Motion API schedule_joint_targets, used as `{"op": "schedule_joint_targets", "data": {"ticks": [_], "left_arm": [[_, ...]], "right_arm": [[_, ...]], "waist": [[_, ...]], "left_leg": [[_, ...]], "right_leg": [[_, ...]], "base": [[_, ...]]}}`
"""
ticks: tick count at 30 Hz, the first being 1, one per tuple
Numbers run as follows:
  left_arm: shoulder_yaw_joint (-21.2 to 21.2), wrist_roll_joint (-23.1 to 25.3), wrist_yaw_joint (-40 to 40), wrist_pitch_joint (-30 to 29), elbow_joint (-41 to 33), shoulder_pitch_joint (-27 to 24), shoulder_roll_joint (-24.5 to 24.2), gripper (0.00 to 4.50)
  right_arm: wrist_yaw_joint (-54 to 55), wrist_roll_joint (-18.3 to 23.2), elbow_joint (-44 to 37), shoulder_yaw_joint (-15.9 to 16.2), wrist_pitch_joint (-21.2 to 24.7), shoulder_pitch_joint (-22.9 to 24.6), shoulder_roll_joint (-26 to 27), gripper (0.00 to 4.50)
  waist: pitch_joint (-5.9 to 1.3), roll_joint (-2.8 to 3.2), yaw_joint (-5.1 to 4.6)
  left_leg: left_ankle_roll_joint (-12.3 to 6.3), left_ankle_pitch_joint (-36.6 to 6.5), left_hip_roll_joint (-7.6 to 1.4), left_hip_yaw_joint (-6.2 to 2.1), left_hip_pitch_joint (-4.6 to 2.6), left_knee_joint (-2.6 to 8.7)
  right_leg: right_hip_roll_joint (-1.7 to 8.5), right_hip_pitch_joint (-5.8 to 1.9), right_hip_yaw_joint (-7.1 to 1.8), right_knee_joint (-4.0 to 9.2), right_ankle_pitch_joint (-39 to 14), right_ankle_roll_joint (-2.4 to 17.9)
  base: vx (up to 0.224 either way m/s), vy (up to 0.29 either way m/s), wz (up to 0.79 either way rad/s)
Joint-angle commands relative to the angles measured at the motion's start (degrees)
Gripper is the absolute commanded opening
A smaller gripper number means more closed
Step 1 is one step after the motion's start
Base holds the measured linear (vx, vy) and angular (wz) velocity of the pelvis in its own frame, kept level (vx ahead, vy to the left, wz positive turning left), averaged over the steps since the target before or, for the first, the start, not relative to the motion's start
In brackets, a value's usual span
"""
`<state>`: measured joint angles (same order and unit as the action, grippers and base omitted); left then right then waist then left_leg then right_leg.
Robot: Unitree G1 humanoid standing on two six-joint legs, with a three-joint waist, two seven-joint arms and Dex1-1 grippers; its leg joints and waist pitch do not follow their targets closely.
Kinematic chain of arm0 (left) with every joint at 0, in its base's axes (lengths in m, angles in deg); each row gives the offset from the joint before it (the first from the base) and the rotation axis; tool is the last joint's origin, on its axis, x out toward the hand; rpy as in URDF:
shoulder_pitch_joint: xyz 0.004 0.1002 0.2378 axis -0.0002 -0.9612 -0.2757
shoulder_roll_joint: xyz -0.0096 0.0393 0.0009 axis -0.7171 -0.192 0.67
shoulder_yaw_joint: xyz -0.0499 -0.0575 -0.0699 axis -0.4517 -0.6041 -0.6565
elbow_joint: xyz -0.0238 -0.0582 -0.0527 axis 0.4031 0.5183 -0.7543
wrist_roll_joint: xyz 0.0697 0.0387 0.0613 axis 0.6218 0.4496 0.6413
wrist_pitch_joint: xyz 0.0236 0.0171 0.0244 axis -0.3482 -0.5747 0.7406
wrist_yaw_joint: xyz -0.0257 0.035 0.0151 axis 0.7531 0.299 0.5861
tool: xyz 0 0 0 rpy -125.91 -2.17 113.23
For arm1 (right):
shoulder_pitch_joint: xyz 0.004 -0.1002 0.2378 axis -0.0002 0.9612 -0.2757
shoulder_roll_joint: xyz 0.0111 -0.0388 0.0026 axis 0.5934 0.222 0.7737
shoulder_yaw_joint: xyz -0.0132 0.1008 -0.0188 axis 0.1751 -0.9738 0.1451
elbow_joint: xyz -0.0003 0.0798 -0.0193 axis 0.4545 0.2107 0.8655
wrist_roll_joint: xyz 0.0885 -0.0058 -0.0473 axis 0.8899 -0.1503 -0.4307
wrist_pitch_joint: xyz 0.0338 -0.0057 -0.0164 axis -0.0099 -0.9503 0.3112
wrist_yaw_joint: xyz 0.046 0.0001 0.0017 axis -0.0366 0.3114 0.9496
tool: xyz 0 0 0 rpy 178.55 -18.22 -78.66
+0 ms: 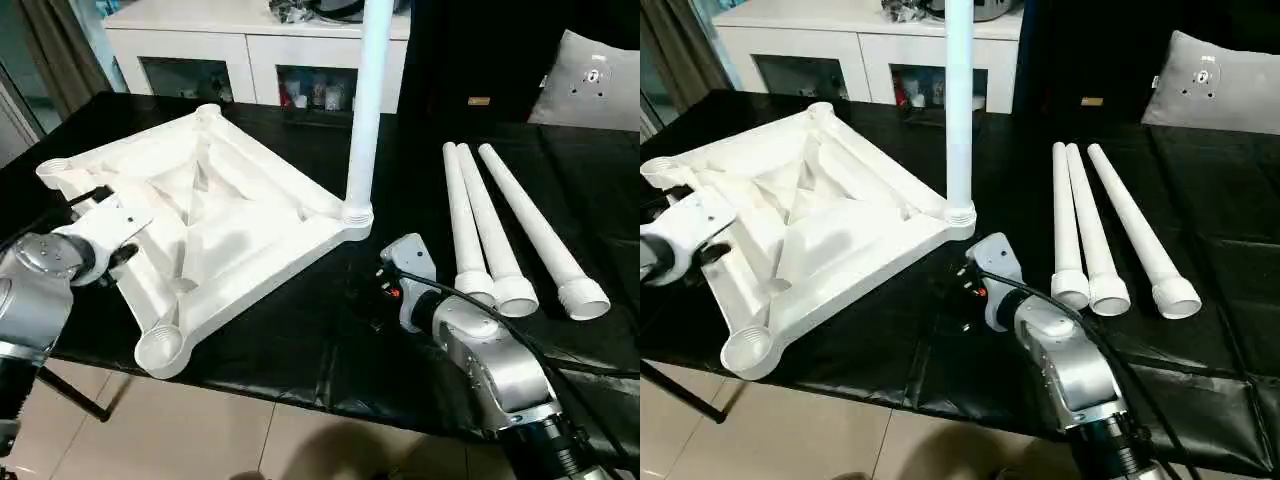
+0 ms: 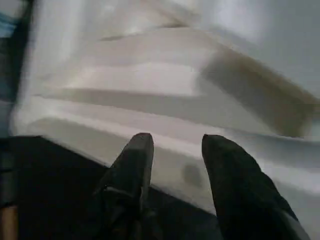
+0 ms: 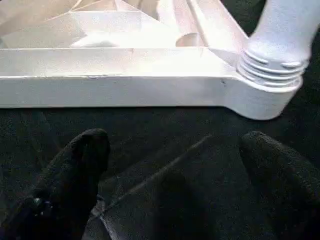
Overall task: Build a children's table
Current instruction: Rotate table base
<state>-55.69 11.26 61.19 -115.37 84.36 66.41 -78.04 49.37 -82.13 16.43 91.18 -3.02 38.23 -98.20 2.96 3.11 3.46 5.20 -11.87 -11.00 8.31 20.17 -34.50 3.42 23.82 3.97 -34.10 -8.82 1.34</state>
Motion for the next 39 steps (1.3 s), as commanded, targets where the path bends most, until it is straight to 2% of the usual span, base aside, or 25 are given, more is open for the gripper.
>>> {"op": "schedule_joint_targets", "data": {"ticks": [1,2,3,5,8,14,17,18,19,22,26,30,33,35,39], "left_arm": [[1.39,-0.71,1.85,-1.14,-1.51,-0.69,-0.11,1.85],[2.12,-0.55,2.64,-1.77,-2.12,-1.11,-0.31,1.85],[4.08,-0.01,4.87,-3.0,-3.54,-2.24,-1.23,1.85],[6.48,-0.1,8.39,-4.37,-5.63,-3.85,-2.7,1.85],[7.44,-0.53,10.28,-4.59,-6.74,-4.2,-3.21,1.85],[8.45,-3.76,13.96,-4.13,-8.77,-4.45,-2.89,1.85],[7.6,-8.24,16.02,-4.52,-11.5,-3.97,0.58,1.85],[7.59,-9.07,16.5,-4.88,-11.99,-3.67,1.54,1.85],[7.76,-10.15,17.23,-4.72,-12.36,-3.17,2.9,1.85],[9.11,-11.87,18.31,-3.24,-11.97,-1.7,6.05,1.85],[10.71,-12.89,19.31,-2.17,-11.64,-1.02,7.48,1.85],[13.39,-12.11,19.62,0.4,-9.61,-0.19,9.44,1.85],[13.75,-12.81,18.83,2.87,-6.87,1.18,12.29,1.85],[13.79,-13.27,18.28,3.53,-5.88,1.88,13.58,1.85],[13.48,-13.51,16.56,4.49,-4.1,2.93,16.37,1.85]], "right_arm": [[-0.12,-0.08,-0.45,0.35,0.11,-0.57,0.1,4.5],[-0.01,-0.15,-0.3,0.33,0.03,-0.69,0.15,4.5],[0.16,-0.15,0.09,0.25,-0.05,-1.06,0.37,4.5],[0.43,-0.07,1.07,0.3,-0.2,-1.69,0.92,4.5],[0.72,-0.28,2.37,0.44,-0.56,-2.37,1.17,4.5],[0.74,-0.75,5.08,0.64,-0.86,-4.07,1.23,4.5],[1.02,-0.59,7.93,0.05,-1.04,-6.08,1.9,4.5],[1.24,-0.7,8.73,-0.04,-1.03,-6.64,2.04,4.5],[1.34,-0.6,10.09,-0.21,-0.92,-7.47,2.39,4.5],[1.39,-1.04,13.79,0.3,-0.13,-9.44,2.82,4.5],[0.78,-1.56,16.24,1.26,0.46,-10.52,2.74,4.5],[0.3,-2.19,18.98,2.12,0.32,-11.73,2.93,4.5],[0.74,-2.02,21.46,1.68,-1.02,-13.13,3.69,4.5],[1.08,-2.19,22.34,1.46,-1.6,-13.67,3.94,4.5],[3.02,-2.54,24.1,0.23,-3.21,-14.91,4.58,4.5]], "waist": [[-3.36,0.74,-0.06],[-3.46,0.72,-0.08],[-3.3,1.21,-0.2],[-3.3,1.06,-0.33],[-3.38,1.12,-0.58],[-3.46,1.26,-0.46],[-3.57,0.96,-0.37],[-3.62,1.04,-0.26],[-3.61,0.93,-0.25],[-3.58,0.58,-0.32],[-3.62,0.4,-0.33],[-3.62,0.38,-0.47],[-3.53,0.26,-0.39],[-3.38,0.4,-0.42],[-3.42,0.56,-0.46]], "left_leg": [[0.0,-14.3,-0.94,-0.18,0.06,4.59],[-0.06,-13.77,-0.97,-0.2,0.08,4.57],[-0.02,-14.52,-1.04,-0.26,0.03,4.66],[-0.11,-14.99,-0.97,-0.31,0.03,4.73],[-0.15,-14.43,-0.87,-0.21,0.0,4.56],[0.16,-14.05,-0.95,-0.21,-0.17,4.56],[0.24,-13.19,-0.96,-0.08,-0.09,4.48],[0.16,-12.64,-0.94,-0.04,-0.08,4.39],[0.01,-11.95,-0.92,-0.03,0.16,4.39],[-0.32,-11.16,-0.86,0.03,0.23,4.37],[-0.62,-10.53,-0.79,0.18,0.28,4.24],[-0.59,-10.63,-0.79,0.22,0.16,4.18],[-0.61,-11.28,-0.74,0.31,0.05,4.21],[-0.42,-13.02,-0.72,0.36,-0.27,4.23],[-0.47,-13.37,-0.77,0.26,-0.23,4.31]], "right_leg": [[3.84,-3.16,-2.52,4.37,-21.55,8.09],[3.84,-3.2,-2.55,4.29,-21.01,8.14],[3.78,-3.08,-2.51,4.43,-21.47,8.11],[3.78,-3.13,-2.5,4.43,-22.38,8.05],[3.65,-3.08,-2.52,4.37,-21.13,8.63],[3.57,-3.12,-2.51,4.0,-18.42,10.06],[3.71,-3.38,-2.55,3.88,-16.56,11.06],[3.77,-3.39,-2.56,3.82,-16.29,11.09],[3.78,-3.5,-2.57,3.72,-16.14,11.06],[3.71,-3.47,-2.49,3.82,-17.03,10.81],[3.65,-3.56,-2.48,4.02,-18.49,9.61],[3.64,-3.52,-2.44,4.07,-18.7,9.81],[3.64,-3.49,-2.39,4.24,-20.37,9.45],[3.69,-3.24,-2.33,4.78,-23.93,8.33],[3.7,-3.19,-2.27,4.97,-24.96,7.46]], "base": [[0.0,0.0,0.0],[0.0,0.0,0.0],[0.0,0.0,0.0],[0.0,0.0,0.0],[0.0,0.0,0.0],[0.0,0.0,0.0],[0.0,0.0,0.0],[0.0,0.0,0.0],[0.0,0.0,0.0],[0.0,0.0,0.0],[0.0,0.0,0.0],[0.0,0.0,0.0],[0.0,0.0,0.0],[0.0,0.0,0.0],[0.0,0.0,0.0]]}}
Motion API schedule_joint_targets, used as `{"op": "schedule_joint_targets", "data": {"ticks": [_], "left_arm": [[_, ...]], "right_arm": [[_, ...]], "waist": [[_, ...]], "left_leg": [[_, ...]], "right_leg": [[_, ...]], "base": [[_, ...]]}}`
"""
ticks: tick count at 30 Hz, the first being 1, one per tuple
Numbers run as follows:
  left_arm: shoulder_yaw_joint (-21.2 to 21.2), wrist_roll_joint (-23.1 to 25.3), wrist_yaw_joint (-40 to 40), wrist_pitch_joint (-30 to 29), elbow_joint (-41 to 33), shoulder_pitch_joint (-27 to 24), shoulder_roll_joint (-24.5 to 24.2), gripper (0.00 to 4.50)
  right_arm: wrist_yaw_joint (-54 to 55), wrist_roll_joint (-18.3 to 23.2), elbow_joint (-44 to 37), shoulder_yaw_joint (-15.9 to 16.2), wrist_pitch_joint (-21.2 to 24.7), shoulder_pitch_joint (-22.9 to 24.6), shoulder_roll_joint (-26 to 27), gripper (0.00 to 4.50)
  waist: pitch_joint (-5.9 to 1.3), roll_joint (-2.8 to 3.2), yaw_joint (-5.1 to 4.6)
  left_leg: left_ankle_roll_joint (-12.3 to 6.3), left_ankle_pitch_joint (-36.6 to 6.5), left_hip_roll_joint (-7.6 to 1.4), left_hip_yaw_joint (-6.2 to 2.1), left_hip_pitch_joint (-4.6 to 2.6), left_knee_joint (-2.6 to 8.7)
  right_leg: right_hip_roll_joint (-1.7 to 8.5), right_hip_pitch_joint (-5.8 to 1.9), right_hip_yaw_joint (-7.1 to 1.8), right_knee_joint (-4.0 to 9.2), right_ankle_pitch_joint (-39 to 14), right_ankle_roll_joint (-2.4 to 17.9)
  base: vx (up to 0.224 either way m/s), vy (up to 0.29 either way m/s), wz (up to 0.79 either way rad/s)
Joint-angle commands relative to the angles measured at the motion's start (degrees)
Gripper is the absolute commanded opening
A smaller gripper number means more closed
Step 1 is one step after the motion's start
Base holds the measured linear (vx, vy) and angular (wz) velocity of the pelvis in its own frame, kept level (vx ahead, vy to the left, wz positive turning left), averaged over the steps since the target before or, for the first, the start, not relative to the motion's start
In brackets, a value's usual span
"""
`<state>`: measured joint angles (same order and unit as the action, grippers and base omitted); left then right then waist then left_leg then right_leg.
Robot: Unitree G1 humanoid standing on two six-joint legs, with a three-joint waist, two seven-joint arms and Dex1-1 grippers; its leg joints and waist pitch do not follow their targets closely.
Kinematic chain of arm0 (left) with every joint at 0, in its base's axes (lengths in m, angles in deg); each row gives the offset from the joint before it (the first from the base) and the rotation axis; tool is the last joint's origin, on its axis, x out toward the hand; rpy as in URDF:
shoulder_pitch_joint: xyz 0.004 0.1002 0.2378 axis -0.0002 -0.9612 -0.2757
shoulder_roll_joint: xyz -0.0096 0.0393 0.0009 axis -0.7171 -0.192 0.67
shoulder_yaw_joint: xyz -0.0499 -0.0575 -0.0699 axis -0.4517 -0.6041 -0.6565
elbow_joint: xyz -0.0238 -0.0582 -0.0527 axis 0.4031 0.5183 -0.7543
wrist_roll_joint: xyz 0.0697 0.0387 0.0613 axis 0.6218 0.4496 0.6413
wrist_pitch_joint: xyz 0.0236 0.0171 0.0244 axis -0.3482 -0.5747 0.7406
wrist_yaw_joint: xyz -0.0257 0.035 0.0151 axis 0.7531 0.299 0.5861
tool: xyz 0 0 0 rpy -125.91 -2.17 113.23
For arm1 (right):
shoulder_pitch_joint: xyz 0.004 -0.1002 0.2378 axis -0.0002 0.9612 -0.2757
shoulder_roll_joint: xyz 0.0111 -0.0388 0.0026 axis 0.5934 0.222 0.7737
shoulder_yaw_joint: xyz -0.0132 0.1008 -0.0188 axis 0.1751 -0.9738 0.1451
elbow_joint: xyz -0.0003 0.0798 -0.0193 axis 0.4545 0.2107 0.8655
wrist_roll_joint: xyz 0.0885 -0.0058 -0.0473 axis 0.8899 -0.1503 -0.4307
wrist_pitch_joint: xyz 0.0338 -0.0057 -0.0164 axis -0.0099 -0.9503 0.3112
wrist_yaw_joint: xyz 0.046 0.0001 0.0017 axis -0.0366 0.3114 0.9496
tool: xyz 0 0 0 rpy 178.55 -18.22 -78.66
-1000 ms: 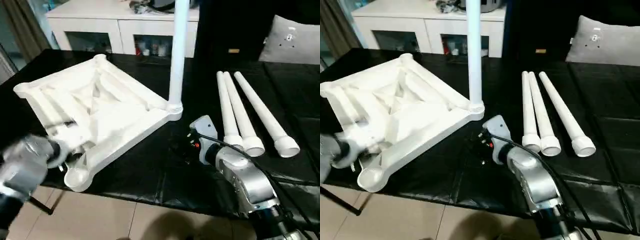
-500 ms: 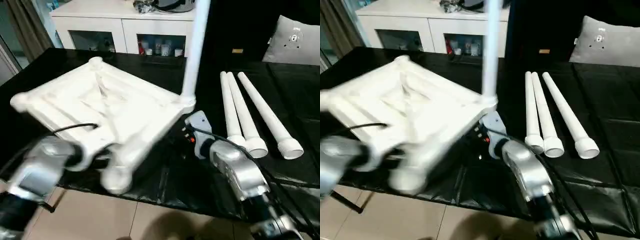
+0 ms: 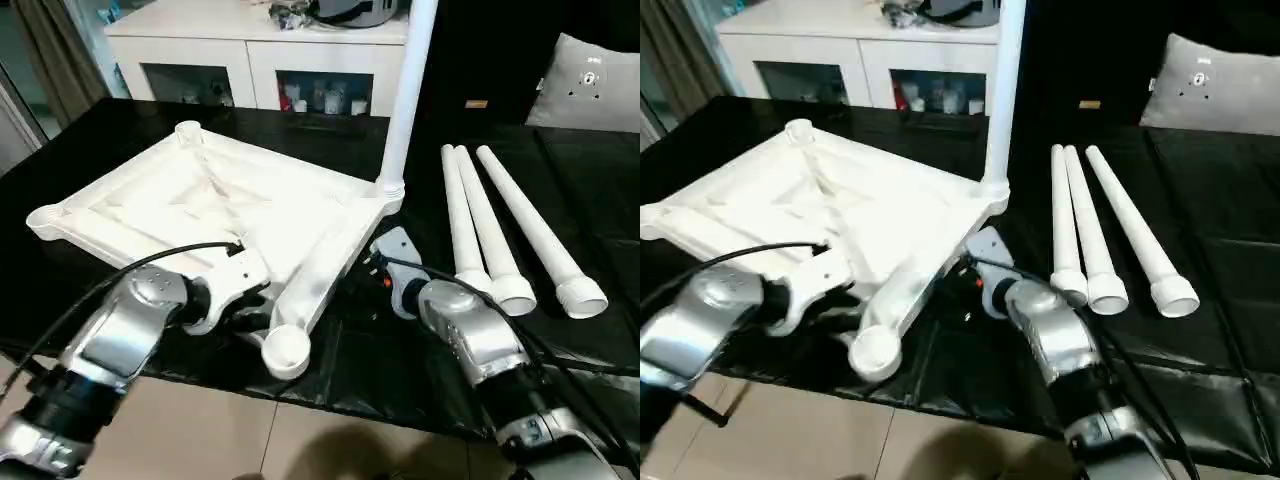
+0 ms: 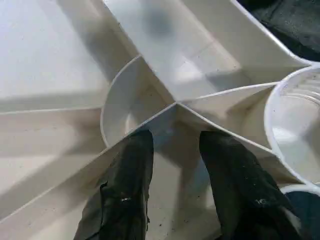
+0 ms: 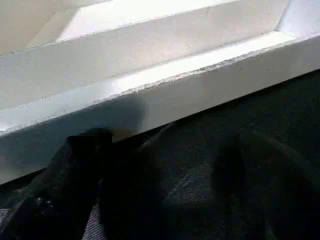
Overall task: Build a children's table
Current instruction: Rotate table base
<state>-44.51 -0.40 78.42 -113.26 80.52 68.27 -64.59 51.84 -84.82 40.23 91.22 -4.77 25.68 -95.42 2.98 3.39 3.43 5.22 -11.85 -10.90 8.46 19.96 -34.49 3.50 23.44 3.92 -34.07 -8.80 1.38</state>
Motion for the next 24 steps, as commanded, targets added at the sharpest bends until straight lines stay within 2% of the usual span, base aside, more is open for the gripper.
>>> {"op": "schedule_joint_targets", "data": {"ticks": [1,2,4,6,9,12,15,16,17,18,21,24], "left_arm": [[2.04,-2.22,-1.3,2.71,0.34,1.49,4.24,1.85],[1.87,-2.46,-1.63,2.88,0.66,1.72,4.99,1.85],[2.68,-3.1,-0.84,2.08,0.54,2.03,6.82,1.85],[3.9,-2.83,-0.32,2.28,0.79,2.04,7.97,1.85],[4.45,-2.72,-0.4,2.33,1.12,2.08,8.86,1.85],[4.57,-0.73,-3.73,5.29,3.91,3.12,11.13,1.85],[2.71,1.49,-9.63,8.12,7.66,4.7,13.07,1.85],[1.9,2.65,-11.93,10.02,9.35,5.48,13.32,1.85],[0.91,2.48,-12.73,10.06,9.94,5.78,13.47,1.85],[0.13,2.26,-13.18,9.76,10.26,5.94,13.56,2.12],[-0.83,1.35,-11.73,9.55,9.86,5.82,12.57,2.18],[-1.42,0.81,-10.57,10.55,8.96,5.24,11.54,2.44]], "right_arm": [[1.32,0.11,1.09,-0.43,-2.14,-2.99,1.97,4.5],[1.72,0.1,1.55,-0.78,-2.52,-3.35,2.04,4.5],[2.12,0.17,3.22,-1.54,-3.19,-4.44,2.03,4.5],[2.63,-0.12,4.81,-1.79,-4.11,-5.23,1.94,4.5],[3.42,-0.29,5.82,-2.22,-4.94,-5.74,1.96,4.5],[3.68,-0.43,7.33,-3.04,-5.67,-6.59,2.16,4.5],[3.54,-1.16,7.83,-2.75,-6.28,-6.63,2.09,4.5],[3.41,-1.2,8.05,-2.9,-6.65,-6.51,2.17,4.5],[3.32,-1.24,7.74,-2.9,-6.72,-6.25,2.1,4.5],[3.25,-1.31,7.41,-2.9,-6.76,-6.0,2.01,4.5],[3.36,-1.64,5.87,-2.94,-7.28,-5.17,1.38,4.5],[3.32,-2.1,3.03,-2.93,-7.4,-4.42,0.24,4.5]], "waist": [[-3.51,0.41,-0.38],[-3.62,0.17,-0.45],[-3.57,0.19,-0.52],[-3.78,0.17,-0.54],[-3.94,0.1,-0.67],[-4.08,0.08,-0.9],[-3.89,-0.11,-1.03],[-3.79,-0.32,-1.05],[-3.78,-0.24,-1.01],[-3.77,-0.23,-1.02],[-3.74,-0.33,-1.24],[-3.78,-0.38,-1.4]], "left_leg": [[-0.39,-13.66,-0.84,0.21,-0.4,4.15],[-0.4,-12.93,-0.8,0.17,-0.18,4.13],[-0.62,-12.27,-0.9,0.07,0.31,4.26],[-0.85,-11.1,-0.87,0.06,0.48,4.12],[-1.37,-8.86,-0.93,0.13,0.66,3.98],[-1.85,-7.92,-0.86,0.24,0.6,3.81],[-2.21,-9.13,-0.76,0.39,0.59,3.76],[-2.33,-9.78,-0.67,0.45,0.59,3.75],[-2.29,-10.11,-0.74,0.35,0.52,3.88],[-2.26,-10.3,-0.78,0.36,0.47,3.89],[-2.22,-10.56,-0.86,0.27,0.53,3.97],[-2.39,-10.16,-0.93,0.27,0.59,3.98]], "right_leg": [[3.64,-2.53,-2.2,5.09,-25.31,7.67],[3.61,-2.86,-2.19,4.89,-24.16,8.07],[3.61,-3.1,-2.14,4.62,-22.78,8.42],[3.77,-3.29,-2.18,4.49,-21.53,8.54],[3.73,-3.48,-2.25,4.02,-17.34,10.07],[3.59,-3.55,-2.21,3.82,-14.86,11.15],[3.62,-3.6,-2.1,4.25,-17.44,10.49],[3.56,-3.55,-2.02,4.59,-19.56,9.64],[3.61,-3.54,-2.01,4.63,-20.94,9.0],[3.63,-3.46,-2.01,4.68,-21.38,8.81],[3.75,-3.37,-1.99,4.81,-22.77,8.38],[3.63,-3.32,-2.06,4.7,-21.43,8.61]], "base": [[0.0,0.0,0.0],[0.0,0.0,0.0],[0.0,0.0,0.0],[0.0,0.0,0.0],[0.0,0.0,0.0],[0.0,0.0,0.0],[0.0,0.0,0.0],[0.0,0.0,0.0],[0.0,0.0,0.0],[0.0,0.0,0.0],[0.0,0.0,0.0],[0.0,0.0,0.0]]}}
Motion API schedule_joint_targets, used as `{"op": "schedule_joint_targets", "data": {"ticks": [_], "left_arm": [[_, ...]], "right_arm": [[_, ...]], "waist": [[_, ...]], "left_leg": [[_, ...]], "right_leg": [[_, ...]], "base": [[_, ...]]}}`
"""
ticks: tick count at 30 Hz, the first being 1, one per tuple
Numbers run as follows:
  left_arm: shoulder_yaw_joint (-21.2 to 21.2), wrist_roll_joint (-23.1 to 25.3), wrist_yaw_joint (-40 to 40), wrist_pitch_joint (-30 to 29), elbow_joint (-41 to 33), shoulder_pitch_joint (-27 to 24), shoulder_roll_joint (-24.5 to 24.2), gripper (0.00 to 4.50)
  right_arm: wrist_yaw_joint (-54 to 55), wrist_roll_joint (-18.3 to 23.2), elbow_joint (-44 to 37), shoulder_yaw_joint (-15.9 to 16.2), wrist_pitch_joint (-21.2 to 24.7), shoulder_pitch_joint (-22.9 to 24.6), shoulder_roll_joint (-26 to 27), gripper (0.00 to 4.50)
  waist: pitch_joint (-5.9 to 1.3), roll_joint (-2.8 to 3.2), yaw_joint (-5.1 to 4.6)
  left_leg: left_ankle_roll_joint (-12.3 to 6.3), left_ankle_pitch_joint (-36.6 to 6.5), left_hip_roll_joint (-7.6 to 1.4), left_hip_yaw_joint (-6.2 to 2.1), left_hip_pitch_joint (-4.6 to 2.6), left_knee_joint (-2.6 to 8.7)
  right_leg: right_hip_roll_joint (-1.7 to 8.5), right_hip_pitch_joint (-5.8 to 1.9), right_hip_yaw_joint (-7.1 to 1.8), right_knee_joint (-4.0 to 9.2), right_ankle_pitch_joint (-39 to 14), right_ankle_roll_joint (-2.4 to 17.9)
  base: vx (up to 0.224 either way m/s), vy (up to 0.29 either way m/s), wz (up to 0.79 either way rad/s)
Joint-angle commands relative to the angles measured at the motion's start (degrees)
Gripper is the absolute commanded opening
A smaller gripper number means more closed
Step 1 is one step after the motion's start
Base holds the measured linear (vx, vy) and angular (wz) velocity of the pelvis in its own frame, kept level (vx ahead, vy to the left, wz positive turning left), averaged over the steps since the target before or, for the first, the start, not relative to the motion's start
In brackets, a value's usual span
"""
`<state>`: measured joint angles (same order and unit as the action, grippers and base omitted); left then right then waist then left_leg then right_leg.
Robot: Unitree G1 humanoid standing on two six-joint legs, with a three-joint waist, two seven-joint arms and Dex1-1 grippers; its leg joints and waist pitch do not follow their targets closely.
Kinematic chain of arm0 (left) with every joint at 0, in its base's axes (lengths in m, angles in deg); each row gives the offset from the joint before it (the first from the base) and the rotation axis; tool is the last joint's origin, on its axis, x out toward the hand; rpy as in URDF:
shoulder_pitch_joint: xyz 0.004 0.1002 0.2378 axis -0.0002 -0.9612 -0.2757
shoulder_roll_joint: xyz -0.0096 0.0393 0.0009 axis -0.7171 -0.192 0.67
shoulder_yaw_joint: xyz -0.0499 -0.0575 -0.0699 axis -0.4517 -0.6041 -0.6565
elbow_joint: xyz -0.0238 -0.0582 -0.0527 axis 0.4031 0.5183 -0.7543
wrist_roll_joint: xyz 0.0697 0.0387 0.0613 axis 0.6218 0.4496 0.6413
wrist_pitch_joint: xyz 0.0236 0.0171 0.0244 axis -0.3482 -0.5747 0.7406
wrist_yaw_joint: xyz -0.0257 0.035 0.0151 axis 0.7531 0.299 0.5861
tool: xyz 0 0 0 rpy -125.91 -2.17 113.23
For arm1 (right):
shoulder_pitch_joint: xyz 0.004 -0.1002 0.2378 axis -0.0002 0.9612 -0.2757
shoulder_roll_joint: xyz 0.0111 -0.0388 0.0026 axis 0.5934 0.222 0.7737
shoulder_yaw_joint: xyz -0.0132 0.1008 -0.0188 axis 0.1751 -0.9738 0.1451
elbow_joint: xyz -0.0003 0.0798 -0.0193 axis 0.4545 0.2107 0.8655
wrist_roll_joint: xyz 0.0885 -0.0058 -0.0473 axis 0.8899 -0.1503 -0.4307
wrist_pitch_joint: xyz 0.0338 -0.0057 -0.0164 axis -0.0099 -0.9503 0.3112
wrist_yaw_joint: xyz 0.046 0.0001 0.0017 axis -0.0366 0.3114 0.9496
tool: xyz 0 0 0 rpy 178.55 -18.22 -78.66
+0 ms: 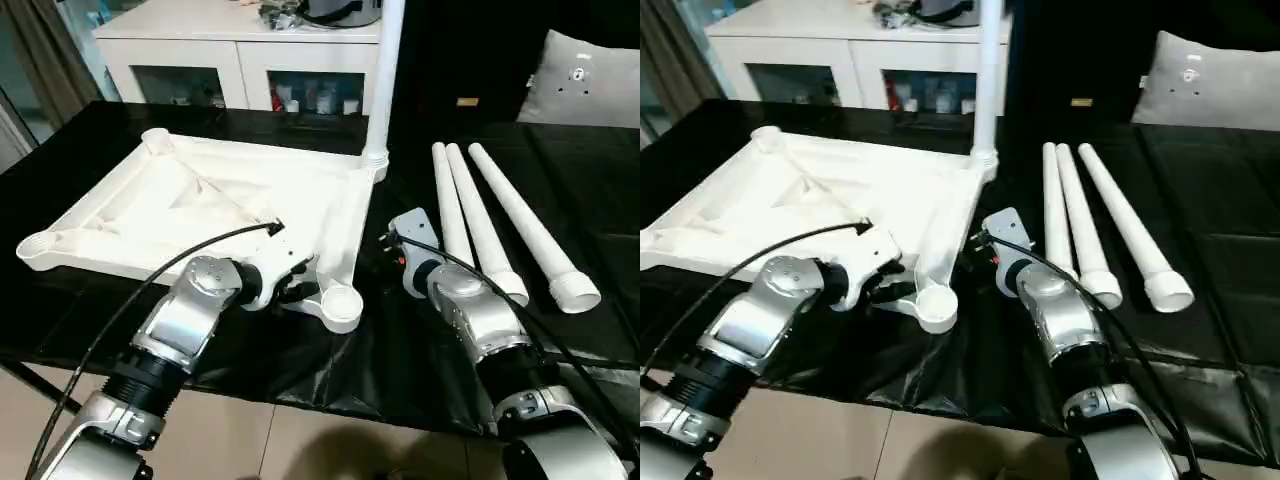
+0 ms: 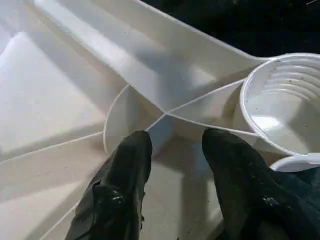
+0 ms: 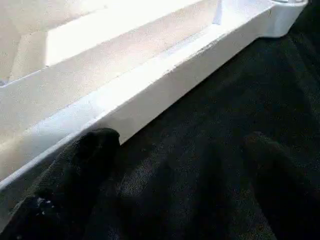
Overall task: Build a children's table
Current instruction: Rotate table base
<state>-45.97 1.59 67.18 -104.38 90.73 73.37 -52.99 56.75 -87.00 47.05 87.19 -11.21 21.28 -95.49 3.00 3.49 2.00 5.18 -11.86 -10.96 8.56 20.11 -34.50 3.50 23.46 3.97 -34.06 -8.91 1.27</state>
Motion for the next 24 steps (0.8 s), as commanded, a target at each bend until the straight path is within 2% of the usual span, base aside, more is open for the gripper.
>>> {"op": "schedule_joint_targets", "data": {"ticks": [1,3,5,6,8,9,10,11,12,13,14,15,16,17,19,20,21,22,24], "left_arm": [[-0.25,-1.15,0.37,2.55,-1.01,0.08,-0.14,2.44],[-0.88,-1.54,0.19,3.77,-0.86,-0.11,-0.15,2.47],[-3.24,-3.9,-0.02,5.55,-1.96,-1.02,0.28,2.53],[-4.1,-4.66,-0.27,5.84,-2.63,-1.32,0.58,2.53],[-6.98,-7.0,-1.63,5.04,-4.9,-1.98,1.91,2.53],[-7.32,-7.36,-1.68,4.83,-5.42,-2.11,2.04,2.53],[-8.23,-8.35,-1.76,4.35,-6.82,-2.46,2.36,2.53],[-8.33,-8.91,-1.21,3.62,-8.2,-2.82,2.24,2.82],[-8.2,-9.56,-0.29,2.76,-9.9,-3.27,1.91,2.87],[-7.95,-10.17,0.71,1.62,-11.51,-3.69,1.51,2.87],[-7.43,-10.49,1.74,0.91,-13.15,-4.07,0.96,2.87],[-7.3,-10.57,1.92,0.87,-13.4,-4.12,0.84,2.94],[-6.47,-11.0,3.14,0.48,-15.12,-4.41,0.02,3.08],[-5.94,-11.17,3.89,0.2,-16.19,-4.56,-0.54,3.23],[-4.78,-11.3,5.34,-0.46,-18.34,-4.95,-1.83,3.42],[-4.56,-11.67,5.64,-1.16,-19.25,-5.12,-2.08,3.55],[-4.52,-11.85,5.63,-1.48,-19.56,-5.16,-2.12,3.55],[-4.47,-12.52,5.58,-2.69,-20.64,-5.27,-2.14,3.67],[-4.49,-12.78,5.55,-3.31,-21.18,-5.33,-2.12,3.8]], "right_arm": [[-1.6,-0.01,-4.9,0.96,-0.84,0.23,-0.01,4.5],[-1.19,0.22,-6.95,0.34,-0.02,0.66,-0.32,4.5],[1.18,1.4,-12.11,-2.15,2.99,1.42,-0.34,4.5],[2.42,1.25,-13.05,-2.72,4.08,1.37,-0.32,4.5],[6.86,-0.19,-14.85,-4.09,9.53,0.48,-0.25,4.5],[7.73,-0.71,-14.82,-4.22,10.78,0.12,-0.28,4.5],[10.11,-2.15,-14.81,-4.54,14.23,-0.8,-0.42,4.5],[9.79,-1.74,-14.27,-4.89,15.71,-1.58,-0.7,4.5],[9.52,-1.09,-13.58,-5.56,17.25,-2.49,-0.97,4.5],[9.82,-0.43,-12.78,-6.52,18.39,-3.35,-1.05,4.5],[10.63,0.14,-11.66,-7.75,19.31,-4.38,-1.19,4.5],[10.88,0.22,-11.57,-8.02,19.59,-4.55,-1.21,4.5],[12.77,1.01,-11.03,-10.01,21.13,-5.61,-1.28,4.5],[13.68,1.41,-10.53,-10.94,22.18,-6.39,-1.5,4.5],[14.78,1.56,-9.03,-12.02,24.05,-7.89,-2.24,4.5],[14.55,1.35,-8.28,-11.94,25.24,-8.46,-2.72,4.5],[14.5,1.29,-8.0,-11.98,25.59,-8.66,-2.83,4.5],[13.87,1.3,-6.44,-12.17,28.03,-9.69,-3.28,4.5],[13.43,1.38,-5.47,-12.34,29.6,-10.31,-3.45,4.5]], "waist": [[-3.79,-0.48,0.11],[-3.97,-0.53,0.12],[-4.46,-0.57,0.29],[-4.38,-0.48,0.25],[-4.31,-0.39,0.19],[-4.24,-0.46,0.19],[-4.18,-0.25,0.21],[-4.07,-0.35,0.2],[-4.04,-0.43,0.14],[-3.93,-0.37,0.1],[-3.85,-0.63,0.04],[-3.88,-0.48,0.02],[-3.86,-0.97,0.02],[-3.9,-0.98,0.1],[-3.86,-0.71,0.0],[-3.92,-0.92,0.05],[-3.93,-0.85,0.04],[-3.93,-1.19,0.04],[-3.95,-1.1,0.05]], "left_leg": [[-2.33,-9.85,-0.87,0.13,0.51,3.97],[-2.61,-8.79,-0.89,0.16,0.64,3.9],[-3.38,-4.42,-0.92,0.17,0.98,3.57],[-3.8,-3.53,-0.92,0.25,1.07,3.52],[-3.55,-3.76,-1.04,0.29,0.92,3.57],[-3.31,-4.02,-0.98,0.32,0.88,3.6],[-2.86,-4.94,-0.99,0.35,0.77,3.6],[-2.47,-5.87,-0.84,0.42,0.74,3.64],[-2.27,-6.33,-0.85,0.37,0.79,3.71],[-2.02,-7.27,-0.94,0.38,0.7,3.75],[-1.91,-7.44,-0.87,0.45,0.71,3.74],[-1.78,-7.6,-0.85,0.4,0.68,3.75],[-1.75,-7.0,-0.83,0.45,0.74,3.82],[-1.75,-6.64,-0.78,0.48,0.74,3.79],[-1.38,-6.64,-0.89,0.4,0.55,3.82],[-1.34,-6.16,-0.86,0.43,0.6,3.76],[-1.26,-6.09,-0.88,0.46,0.54,3.73],[-1.48,-5.4,-0.76,0.62,0.69,3.64],[-1.62,-5.22,-0.65,0.63,0.7,3.58]], "right_leg": [[3.65,-3.45,-2.13,4.56,-20.76,8.75],[3.63,-3.56,-2.21,4.3,-18.52,9.27],[3.55,-3.74,-2.39,3.39,-11.93,10.34],[3.53,-3.63,-2.34,3.38,-10.91,10.66],[3.43,-3.5,-2.33,3.35,-10.72,11.52],[3.39,-3.49,-2.32,3.43,-11.15,11.66],[3.39,-3.4,-2.34,3.5,-12.2,11.68],[3.36,-3.38,-2.31,3.73,-13.94,11.19],[3.44,-3.53,-2.32,3.74,-14.74,10.93],[3.49,-3.36,-2.34,3.9,-16.71,10.19],[3.44,-3.32,-2.35,4.02,-17.32,9.85],[3.51,-3.34,-2.36,3.89,-17.69,9.82],[3.43,-3.35,-2.4,3.97,-17.91,9.1],[3.41,-3.35,-2.42,3.91,-17.74,8.96],[3.38,-3.18,-2.41,3.71,-16.98,9.26],[3.32,-3.33,-2.41,3.55,-16.06,9.49],[3.33,-3.3,-2.44,3.47,-15.54,9.79],[3.33,-3.44,-2.46,3.45,-14.46,10.21],[3.34,-3.51,-2.43,3.43,-14.63,10.3]], "base": [[0.0,0.0,0.0],[0.0,0.0,0.0],[0.0,0.0,0.0],[0.0,0.0,0.0],[0.0,0.0,0.0],[0.0,0.0,0.0],[0.0,0.0,0.0],[0.0,0.0,0.0],[0.0,0.0,0.0],[0.0,0.0,0.0],[0.0,0.0,0.0],[0.0,0.0,0.0],[0.0,0.0,0.0],[0.0,0.0,0.0],[0.0,0.0,0.0],[0.0,0.0,0.0],[0.0,0.0,0.0],[0.0,0.0,0.0],[0.0,0.0,0.0]]}}
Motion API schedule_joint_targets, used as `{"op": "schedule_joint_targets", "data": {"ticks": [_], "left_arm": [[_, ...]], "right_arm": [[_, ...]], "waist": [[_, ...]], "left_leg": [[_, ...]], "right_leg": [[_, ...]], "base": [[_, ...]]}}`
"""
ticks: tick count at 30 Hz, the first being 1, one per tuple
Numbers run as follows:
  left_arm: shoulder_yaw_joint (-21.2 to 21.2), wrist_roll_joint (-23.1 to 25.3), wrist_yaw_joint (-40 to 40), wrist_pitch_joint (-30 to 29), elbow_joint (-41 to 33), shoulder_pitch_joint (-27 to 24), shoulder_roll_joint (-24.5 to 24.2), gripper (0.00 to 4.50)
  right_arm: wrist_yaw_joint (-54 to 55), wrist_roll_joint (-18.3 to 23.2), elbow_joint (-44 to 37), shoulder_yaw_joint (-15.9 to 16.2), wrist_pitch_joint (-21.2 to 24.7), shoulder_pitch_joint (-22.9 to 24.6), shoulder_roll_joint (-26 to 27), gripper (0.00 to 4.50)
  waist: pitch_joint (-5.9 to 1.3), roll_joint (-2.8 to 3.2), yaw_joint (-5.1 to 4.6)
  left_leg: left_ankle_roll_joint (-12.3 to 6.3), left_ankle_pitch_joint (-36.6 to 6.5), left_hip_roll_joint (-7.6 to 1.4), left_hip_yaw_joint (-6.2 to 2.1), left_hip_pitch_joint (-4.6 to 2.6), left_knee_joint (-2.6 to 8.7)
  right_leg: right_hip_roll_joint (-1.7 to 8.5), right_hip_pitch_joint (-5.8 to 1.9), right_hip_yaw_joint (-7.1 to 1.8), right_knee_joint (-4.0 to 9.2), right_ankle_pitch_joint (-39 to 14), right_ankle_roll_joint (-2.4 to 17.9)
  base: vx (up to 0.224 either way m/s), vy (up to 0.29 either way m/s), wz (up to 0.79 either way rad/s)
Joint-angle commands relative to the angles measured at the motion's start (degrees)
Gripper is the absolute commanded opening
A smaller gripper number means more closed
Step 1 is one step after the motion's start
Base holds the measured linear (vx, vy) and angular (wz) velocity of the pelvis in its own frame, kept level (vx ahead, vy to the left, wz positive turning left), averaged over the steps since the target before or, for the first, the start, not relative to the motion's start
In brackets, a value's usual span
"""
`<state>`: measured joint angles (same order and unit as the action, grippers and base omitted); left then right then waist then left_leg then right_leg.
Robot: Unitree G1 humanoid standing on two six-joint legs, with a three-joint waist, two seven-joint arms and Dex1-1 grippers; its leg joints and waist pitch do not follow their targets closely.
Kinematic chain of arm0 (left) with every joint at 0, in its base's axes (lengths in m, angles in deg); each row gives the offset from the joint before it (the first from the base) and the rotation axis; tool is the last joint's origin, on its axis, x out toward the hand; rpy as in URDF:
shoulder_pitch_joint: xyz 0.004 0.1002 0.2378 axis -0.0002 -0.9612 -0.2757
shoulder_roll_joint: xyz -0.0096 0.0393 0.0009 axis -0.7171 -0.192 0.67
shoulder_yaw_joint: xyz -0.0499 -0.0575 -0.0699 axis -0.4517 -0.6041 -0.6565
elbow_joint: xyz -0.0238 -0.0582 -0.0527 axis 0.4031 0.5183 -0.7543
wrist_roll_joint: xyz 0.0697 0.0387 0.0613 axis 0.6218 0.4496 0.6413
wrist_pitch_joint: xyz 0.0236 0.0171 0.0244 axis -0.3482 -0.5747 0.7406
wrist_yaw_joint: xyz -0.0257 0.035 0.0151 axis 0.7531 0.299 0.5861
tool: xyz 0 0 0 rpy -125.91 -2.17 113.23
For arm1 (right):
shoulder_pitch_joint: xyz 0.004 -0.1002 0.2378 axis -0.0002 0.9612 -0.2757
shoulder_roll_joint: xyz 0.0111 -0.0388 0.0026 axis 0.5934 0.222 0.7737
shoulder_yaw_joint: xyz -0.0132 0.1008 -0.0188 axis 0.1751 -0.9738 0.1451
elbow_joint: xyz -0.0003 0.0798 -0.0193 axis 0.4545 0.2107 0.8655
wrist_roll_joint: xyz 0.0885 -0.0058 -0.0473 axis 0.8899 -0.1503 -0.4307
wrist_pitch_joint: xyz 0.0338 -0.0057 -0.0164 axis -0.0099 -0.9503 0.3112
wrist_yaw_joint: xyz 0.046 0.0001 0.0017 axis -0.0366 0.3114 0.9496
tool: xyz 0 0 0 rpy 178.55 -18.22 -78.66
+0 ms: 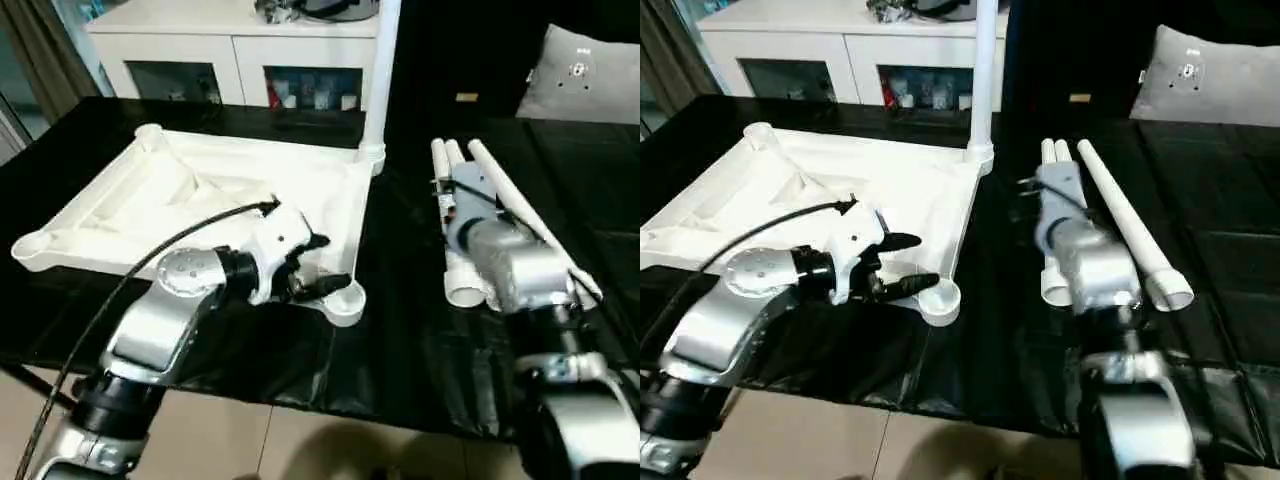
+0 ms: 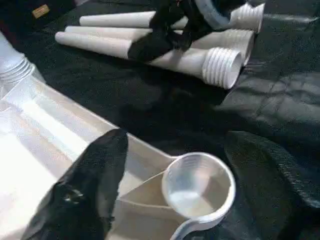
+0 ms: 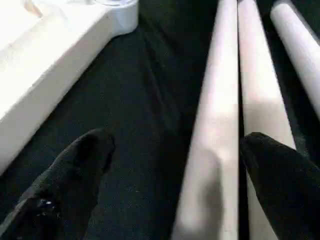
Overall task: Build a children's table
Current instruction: Rotate table base, then pick table leg
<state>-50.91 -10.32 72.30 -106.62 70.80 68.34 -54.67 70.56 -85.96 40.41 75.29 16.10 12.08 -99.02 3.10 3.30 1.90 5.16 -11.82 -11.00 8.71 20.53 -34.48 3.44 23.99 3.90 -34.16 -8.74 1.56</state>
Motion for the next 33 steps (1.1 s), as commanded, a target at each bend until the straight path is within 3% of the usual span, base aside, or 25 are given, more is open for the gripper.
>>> {"op": "schedule_joint_targets", "data": {"ticks": [1,4,7,15,18,21,31,33], "left_arm": [[1.14,-0.31,0.68,-1.37,-1.72,-0.41,-0.92,3.88],[1.64,0.11,0.75,-1.77,-1.94,-0.47,-1.37,4.12],[2.04,-0.02,0.78,-2.29,-2.13,-0.36,-1.86,4.31],[2.67,-0.45,0.66,-3.87,-2.81,-0.08,-2.74,4.31],[2.8,-0.3,0.47,-3.85,-2.75,0.11,-2.83,4.41],[2.91,-0.19,0.16,-3.9,-2.86,0.23,-2.92,4.41],[3.32,-0.28,0.04,-4.17,-2.81,0.27,-3.21,4.41],[3.47,-0.31,-0.06,-4.13,-2.62,0.46,-3.07,4.41]], "right_arm": [[-2.38,0.84,3.88,-0.13,4.42,-1.95,-0.23,4.5],[-3.65,0.96,5.94,0.89,5.36,-2.26,-0.42,4.5],[-1.92,2.16,8.63,-0.66,5.65,-2.95,0.27,4.5],[-6.78,3.63,9.3,0.41,11.21,-3.4,0.75,4.5],[-7.48,4.03,9.52,0.56,11.23,-3.25,0.79,4.1],[-7.69,4.52,9.86,0.92,11.11,-3.32,0.49,3.85],[-9.4,4.62,8.22,1.54,13.5,-2.84,-0.14,2.91],[-9.46,4.9,8.21,1.58,13.76,-2.83,-0.21,2.91]], "waist": [[-4.04,-1.19,0.13],[-4.01,-1.08,0.19],[-4.01,-1.13,0.16],[-4.05,-1.28,0.26],[-4.05,-1.2,0.29],[-4.04,-1.59,0.28],[-4.13,-1.45,0.31],[-4.15,-1.51,0.31]], "left_leg": [[-1.77,-5.19,-0.57,0.54,0.39,3.5],[-1.91,-5.18,-0.61,0.53,0.31,3.46],[-1.43,-5.69,-0.63,0.57,0.15,3.49],[-1.46,-5.4,-0.73,0.54,0.17,3.51],[-1.24,-5.64,-0.78,0.5,0.13,3.53],[-0.93,-5.9,-0.81,0.54,0.06,3.58],[-1.04,-5.02,-0.76,0.53,0.16,3.47],[-0.98,-5.12,-0.75,0.54,0.13,3.47]], "right_leg": [[3.42,-4.05,-2.35,3.6,-15.51,9.87],[3.4,-3.97,-2.27,3.65,-16.19,9.58],[3.44,-3.83,-2.26,3.84,-17.21,9.36],[3.41,-3.97,-2.27,3.56,-15.51,9.97],[3.48,-3.95,-2.25,3.64,-16.42,9.71],[3.46,-3.87,-2.27,3.74,-17.12,9.41],[3.45,-3.98,-2.28,3.59,-15.77,9.76],[3.43,-3.99,-2.3,3.56,-15.84,9.76]], "base": [[0.0,0.0,0.0],[0.0,0.0,0.0],[0.0,0.0,0.0],[0.0,0.0,0.0],[0.0,0.0,0.0],[0.0,0.0,0.0],[0.0,0.0,0.0],[0.0,0.0,0.0]]}}
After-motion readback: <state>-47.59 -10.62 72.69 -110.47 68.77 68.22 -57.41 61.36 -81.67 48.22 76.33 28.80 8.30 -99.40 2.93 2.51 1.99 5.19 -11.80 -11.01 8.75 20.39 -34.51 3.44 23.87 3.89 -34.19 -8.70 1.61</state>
